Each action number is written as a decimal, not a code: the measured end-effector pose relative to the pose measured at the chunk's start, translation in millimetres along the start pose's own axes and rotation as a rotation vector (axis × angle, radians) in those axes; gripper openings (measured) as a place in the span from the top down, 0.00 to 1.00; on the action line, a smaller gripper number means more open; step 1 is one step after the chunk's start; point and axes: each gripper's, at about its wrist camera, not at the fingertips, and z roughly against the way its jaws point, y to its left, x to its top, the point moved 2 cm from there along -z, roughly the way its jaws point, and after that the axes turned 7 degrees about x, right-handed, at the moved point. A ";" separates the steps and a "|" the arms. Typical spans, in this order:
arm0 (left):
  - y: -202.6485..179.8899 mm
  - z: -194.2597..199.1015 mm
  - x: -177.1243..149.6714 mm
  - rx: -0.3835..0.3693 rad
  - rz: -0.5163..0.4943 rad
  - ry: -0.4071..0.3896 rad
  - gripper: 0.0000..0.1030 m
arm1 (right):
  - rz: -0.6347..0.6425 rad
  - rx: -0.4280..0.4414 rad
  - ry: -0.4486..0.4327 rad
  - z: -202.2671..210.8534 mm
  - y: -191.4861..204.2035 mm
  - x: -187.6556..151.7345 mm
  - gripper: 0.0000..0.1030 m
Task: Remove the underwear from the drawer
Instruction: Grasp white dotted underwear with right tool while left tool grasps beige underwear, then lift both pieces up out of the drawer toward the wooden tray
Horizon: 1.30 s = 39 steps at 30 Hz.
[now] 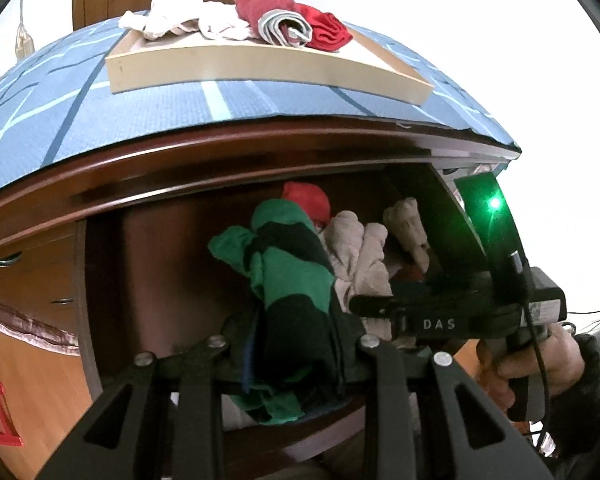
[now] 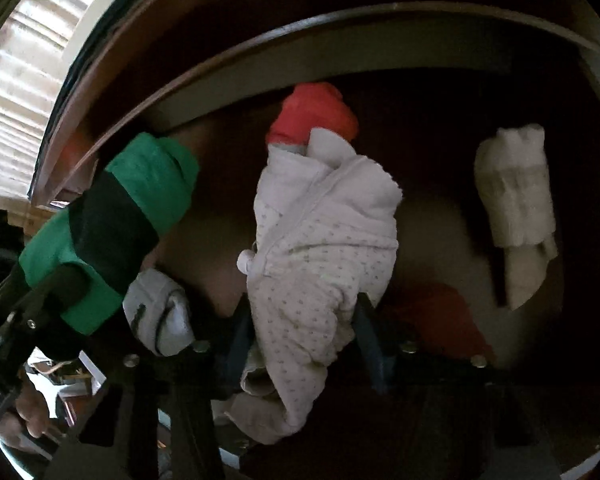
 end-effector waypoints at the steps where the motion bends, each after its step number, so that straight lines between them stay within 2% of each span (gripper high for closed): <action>1: -0.1 0.3 -0.7 0.006 -0.001 -0.003 0.74 | -0.010 0.003 -0.009 1.1 -2.7 -0.7 0.59; 8: -5.2 9.9 0.2 0.063 -0.028 -0.043 0.74 | -0.050 0.082 -0.135 33.2 -11.5 -11.3 0.69; 15: -12.8 20.8 1.8 0.083 -0.048 -0.074 0.74 | -0.057 0.181 -0.264 82.8 -7.8 -23.5 0.70; 19: -19.1 31.9 2.9 0.107 -0.065 -0.105 0.74 | -0.053 0.247 -0.301 108.0 -5.2 -32.5 0.70; 25: -25.4 47.0 5.5 0.126 -0.072 -0.147 0.74 | -0.020 0.288 -0.358 135.7 0.6 -44.0 0.70; 29: -29.4 57.1 6.3 0.108 -0.072 -0.171 0.74 | -0.007 0.308 -0.384 145.8 3.7 -54.7 0.70; 34: -21.5 78.0 8.8 0.002 -0.019 -0.218 0.74 | -0.002 0.345 -0.411 155.3 15.7 -58.0 0.70; 39: -11.5 99.0 16.2 0.015 0.010 -0.297 0.74 | 0.024 0.354 -0.455 174.6 29.1 -56.6 0.70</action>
